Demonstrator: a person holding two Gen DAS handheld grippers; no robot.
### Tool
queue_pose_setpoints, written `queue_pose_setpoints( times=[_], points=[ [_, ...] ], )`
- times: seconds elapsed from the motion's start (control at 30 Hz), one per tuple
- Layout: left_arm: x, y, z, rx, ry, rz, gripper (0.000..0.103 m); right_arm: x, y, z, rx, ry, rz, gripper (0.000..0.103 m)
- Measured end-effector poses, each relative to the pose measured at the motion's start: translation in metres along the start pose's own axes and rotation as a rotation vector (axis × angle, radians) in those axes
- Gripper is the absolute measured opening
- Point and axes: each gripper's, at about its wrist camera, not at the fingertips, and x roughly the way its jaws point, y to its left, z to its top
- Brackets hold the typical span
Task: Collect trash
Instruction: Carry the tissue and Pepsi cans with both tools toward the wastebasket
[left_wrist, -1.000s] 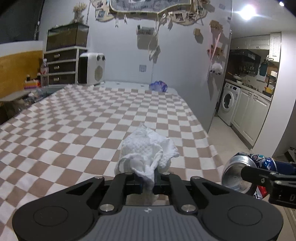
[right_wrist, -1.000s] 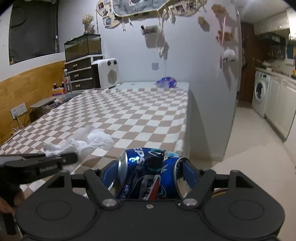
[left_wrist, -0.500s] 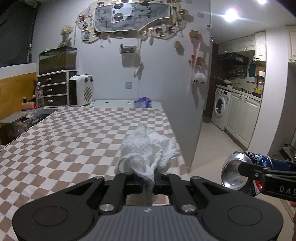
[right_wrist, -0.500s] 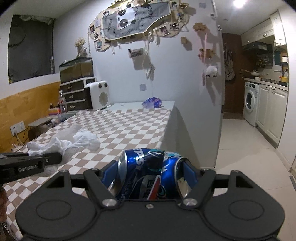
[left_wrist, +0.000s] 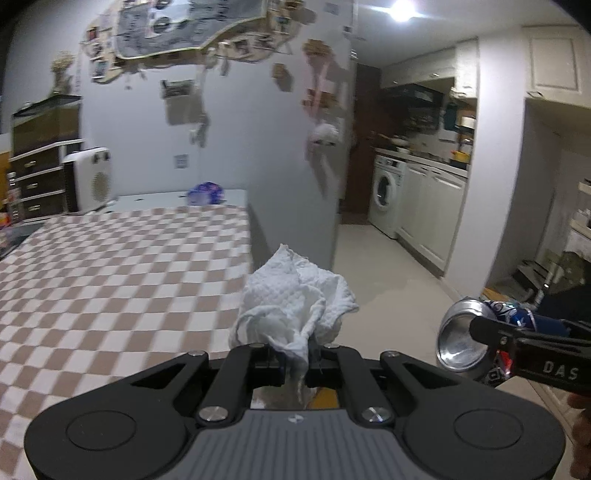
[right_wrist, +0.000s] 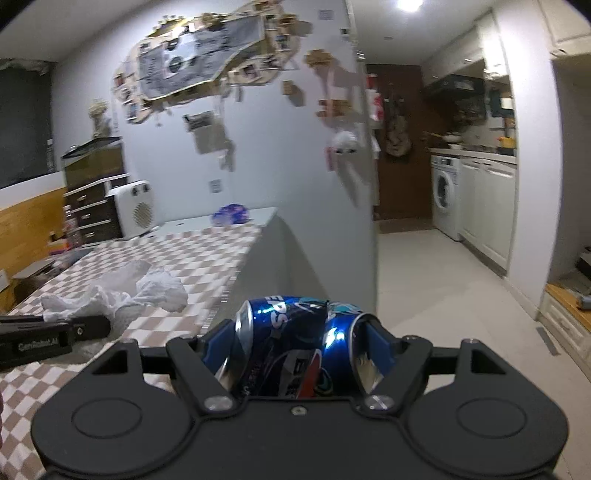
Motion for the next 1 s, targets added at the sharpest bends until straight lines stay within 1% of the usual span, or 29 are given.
queue_pose_setpoints(
  times=[0.13, 0.23, 0.37, 0.47, 0.63, 0.77, 0.87, 1.0],
  points=[
    [0.019, -0.024, 0.001, 0.017, 0.034, -0.047, 0.009, 0.006, -0.023, -0.004, 0.019, 0.016, -0.041, 0.076],
    [0.036, -0.036, -0.001, 0.024, 0.064, -0.069, 0.009, 0.013, -0.038, -0.009, 0.036, 0.036, -0.063, 0.076],
    [0.069, -0.046, -0.007, 0.026, 0.120, -0.087, 0.009, 0.027, -0.054, -0.016, 0.049, 0.068, -0.083, 0.076],
    [0.099, -0.051, -0.011, 0.025, 0.183, -0.098, 0.009, 0.041, -0.065, -0.024, 0.055, 0.099, -0.102, 0.077],
    [0.149, -0.055, -0.013, 0.026, 0.286, -0.138, 0.009, 0.069, -0.083, -0.037, 0.082, 0.158, -0.135, 0.077],
    [0.192, -0.062, -0.017, 0.046, 0.372, -0.168, 0.009, 0.090, -0.094, -0.045, 0.098, 0.201, -0.163, 0.077],
    [0.222, -0.067, -0.026, 0.065, 0.433, -0.175, 0.009, 0.109, -0.101, -0.051, 0.107, 0.235, -0.181, 0.077],
    [0.257, -0.067, -0.041, 0.054, 0.517, -0.189, 0.009, 0.133, -0.105, -0.061, 0.112, 0.285, -0.189, 0.077]
  ],
)
